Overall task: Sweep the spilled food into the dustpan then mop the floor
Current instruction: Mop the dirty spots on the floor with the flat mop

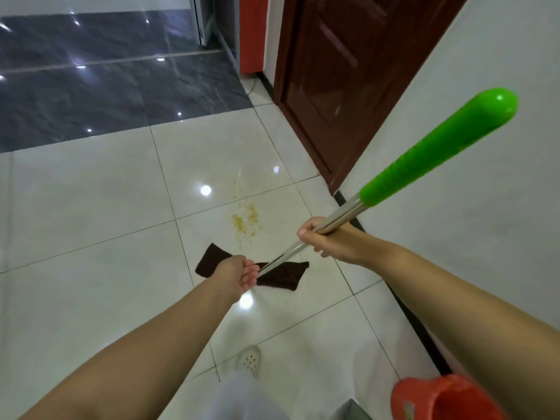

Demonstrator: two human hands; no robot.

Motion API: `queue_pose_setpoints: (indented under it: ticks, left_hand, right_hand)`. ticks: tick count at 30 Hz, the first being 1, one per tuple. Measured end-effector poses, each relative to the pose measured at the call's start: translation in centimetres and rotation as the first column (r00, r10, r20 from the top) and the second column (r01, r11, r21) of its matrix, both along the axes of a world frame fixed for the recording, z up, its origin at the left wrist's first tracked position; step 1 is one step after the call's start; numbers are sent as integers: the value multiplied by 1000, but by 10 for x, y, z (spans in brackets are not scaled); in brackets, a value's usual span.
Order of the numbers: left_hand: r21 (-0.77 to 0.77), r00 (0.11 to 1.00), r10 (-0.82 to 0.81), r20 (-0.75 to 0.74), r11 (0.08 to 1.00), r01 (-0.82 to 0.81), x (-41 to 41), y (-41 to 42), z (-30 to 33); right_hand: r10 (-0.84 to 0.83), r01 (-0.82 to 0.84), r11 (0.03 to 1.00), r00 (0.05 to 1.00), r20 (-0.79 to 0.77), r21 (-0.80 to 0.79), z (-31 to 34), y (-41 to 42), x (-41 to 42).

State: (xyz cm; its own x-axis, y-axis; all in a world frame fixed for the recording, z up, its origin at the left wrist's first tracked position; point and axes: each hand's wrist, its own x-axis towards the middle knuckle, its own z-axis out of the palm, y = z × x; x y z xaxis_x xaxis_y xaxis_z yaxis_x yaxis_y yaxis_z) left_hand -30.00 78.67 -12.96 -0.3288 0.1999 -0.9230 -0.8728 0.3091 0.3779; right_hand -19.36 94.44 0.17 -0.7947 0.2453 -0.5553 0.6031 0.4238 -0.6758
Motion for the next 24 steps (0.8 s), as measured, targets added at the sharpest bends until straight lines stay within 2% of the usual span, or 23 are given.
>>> queue_pose_setpoints:
  ticks: [3,5,6,8,11,13,14,20,24]
  left_hand:
    - [55,991,-125,57,991,121,39,7,-2]
    - [78,982,-185,45,980,181,69,11,-5]
    - [84,979,-198,35,977,195,85,12,-6]
    - [128,979,-200,40,973,193,117,12,-6]
    - [248,982,-165,88,959,138,161,10,-2]
    - [300,980,-175,90,943,141,188,7,2]
    - [315,978,-185,93,938,148,201,5,4]
    - [274,965,-231,121,943,191,267,-18,2]
    - [325,952,-270,147,922,211,311,-27,6]
  right_hand:
    - [-32,37,998,994,108,-46,-3,-7,45]
    - [-135,158,961,984,116,-229,-7,-17,77]
    - [-215,245,906,969,124,-345,-10,-23,93]
    - [-402,431,724,898,178,-539,-14,-32,125]
    - [-606,590,320,729,318,-741,-20,-49,168]
    - [-677,625,74,604,421,-777,-18,-65,192]
    - [-691,647,6,554,465,-763,-15,-74,203]
    - [-693,759,-127,393,605,-639,-10,-118,266]
    - [-678,773,-156,369,635,-615,0,-127,316]
